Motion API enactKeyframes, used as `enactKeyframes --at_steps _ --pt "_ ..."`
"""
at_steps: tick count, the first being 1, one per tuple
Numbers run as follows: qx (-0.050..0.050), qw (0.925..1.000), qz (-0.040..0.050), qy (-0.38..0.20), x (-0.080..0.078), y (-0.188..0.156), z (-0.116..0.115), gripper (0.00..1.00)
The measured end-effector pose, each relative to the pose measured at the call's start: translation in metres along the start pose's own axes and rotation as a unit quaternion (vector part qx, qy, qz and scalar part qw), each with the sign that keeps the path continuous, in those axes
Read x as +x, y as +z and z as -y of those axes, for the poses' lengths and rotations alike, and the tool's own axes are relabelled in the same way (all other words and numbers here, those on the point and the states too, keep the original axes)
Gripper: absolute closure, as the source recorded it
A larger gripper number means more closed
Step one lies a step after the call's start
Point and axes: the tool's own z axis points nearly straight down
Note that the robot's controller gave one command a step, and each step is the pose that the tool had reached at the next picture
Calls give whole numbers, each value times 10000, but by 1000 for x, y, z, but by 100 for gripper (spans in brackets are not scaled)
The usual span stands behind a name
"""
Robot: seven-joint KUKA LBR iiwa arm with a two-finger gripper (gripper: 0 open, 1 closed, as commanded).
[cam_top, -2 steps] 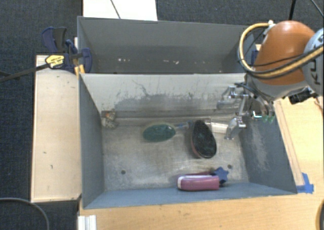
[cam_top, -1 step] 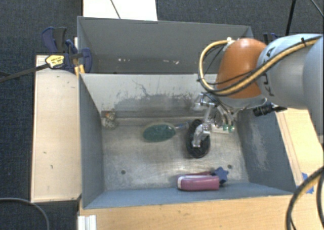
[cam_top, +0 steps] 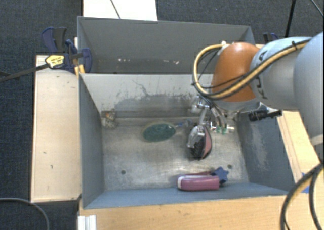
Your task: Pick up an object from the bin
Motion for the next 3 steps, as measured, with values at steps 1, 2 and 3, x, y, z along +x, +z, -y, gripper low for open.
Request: enactKeyframes --at_steps 1,2,3 --pt "66 9983 -19 571 9 17 -42 0" --pt "16 9985 35 550 7 16 -46 100" --pt "29 9997 -64 -217 39 -25 -42 100"
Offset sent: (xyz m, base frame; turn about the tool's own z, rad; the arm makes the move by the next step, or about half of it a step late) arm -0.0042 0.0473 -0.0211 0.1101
